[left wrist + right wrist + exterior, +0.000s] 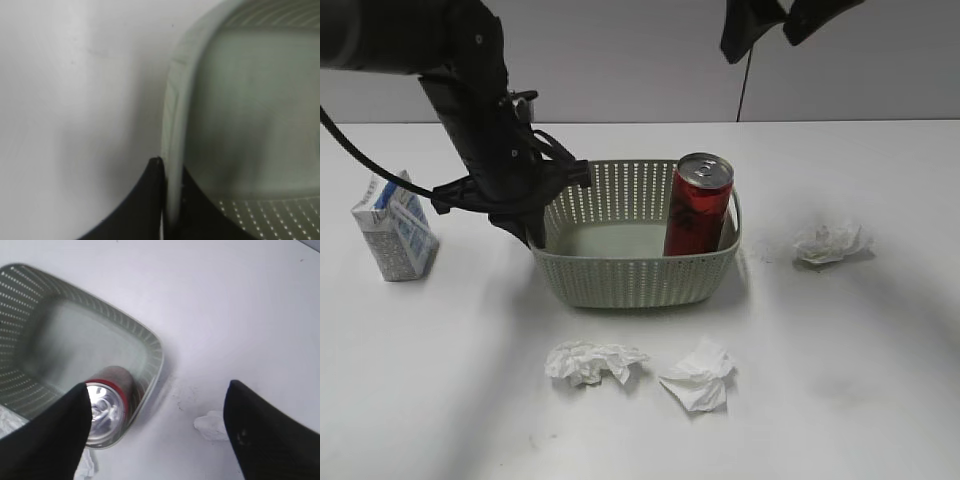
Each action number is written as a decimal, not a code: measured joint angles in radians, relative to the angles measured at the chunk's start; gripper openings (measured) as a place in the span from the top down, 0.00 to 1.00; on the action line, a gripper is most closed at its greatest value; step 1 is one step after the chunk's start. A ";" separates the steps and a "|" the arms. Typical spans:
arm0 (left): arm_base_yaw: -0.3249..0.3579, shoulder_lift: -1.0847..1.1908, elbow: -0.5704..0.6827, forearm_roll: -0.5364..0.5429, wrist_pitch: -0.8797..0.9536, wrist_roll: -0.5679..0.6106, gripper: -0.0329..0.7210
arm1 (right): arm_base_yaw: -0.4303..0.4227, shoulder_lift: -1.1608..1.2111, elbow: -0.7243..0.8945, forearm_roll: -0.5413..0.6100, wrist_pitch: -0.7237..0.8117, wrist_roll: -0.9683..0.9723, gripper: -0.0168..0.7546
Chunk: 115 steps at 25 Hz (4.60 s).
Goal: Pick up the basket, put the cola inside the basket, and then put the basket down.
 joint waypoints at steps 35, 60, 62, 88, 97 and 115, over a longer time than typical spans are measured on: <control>0.270 -0.118 -0.275 -0.024 0.271 0.274 0.06 | -0.275 -0.147 0.322 -0.043 -0.008 0.082 0.21; 0.360 -1.133 0.623 0.252 0.279 0.331 0.17 | -0.356 -1.112 1.185 0.023 -0.184 0.111 0.21; 0.360 -1.231 0.707 0.254 0.268 0.331 0.17 | -0.356 -1.190 1.273 0.010 -0.252 0.110 0.21; 0.360 -2.027 0.989 0.269 0.149 0.331 0.18 | -0.356 -1.857 1.546 0.009 -0.255 0.043 0.21; 0.359 -2.027 0.989 0.273 0.147 0.331 0.18 | -0.356 -1.950 1.546 0.011 -0.251 0.039 0.21; 0.419 -2.027 0.989 0.283 0.147 0.331 0.24 | -0.338 -1.950 1.546 0.011 -0.251 0.037 0.21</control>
